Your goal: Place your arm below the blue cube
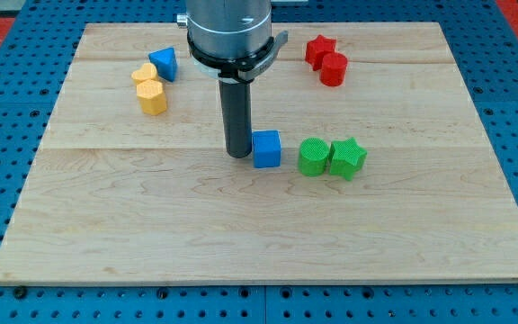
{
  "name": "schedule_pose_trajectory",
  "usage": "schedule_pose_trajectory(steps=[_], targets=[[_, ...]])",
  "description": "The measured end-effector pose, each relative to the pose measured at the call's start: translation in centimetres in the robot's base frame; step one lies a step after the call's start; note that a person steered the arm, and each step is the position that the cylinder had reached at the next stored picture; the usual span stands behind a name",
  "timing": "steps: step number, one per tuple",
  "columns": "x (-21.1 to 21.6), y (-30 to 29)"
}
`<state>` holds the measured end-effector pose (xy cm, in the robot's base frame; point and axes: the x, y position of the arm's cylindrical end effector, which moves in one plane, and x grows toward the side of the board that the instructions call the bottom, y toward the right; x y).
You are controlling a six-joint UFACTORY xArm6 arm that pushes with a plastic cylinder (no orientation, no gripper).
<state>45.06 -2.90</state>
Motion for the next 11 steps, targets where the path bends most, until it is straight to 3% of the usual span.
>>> schedule_pose_trajectory(steps=[3,4,6,7,8,9,10,11], targets=[[0.1,-0.1],[2.0,0.5],[9.8,4.0],[5.8,8.1],[4.5,8.0],[6.6,6.8],[4.5,-0.1],[-0.4,-5.4]])
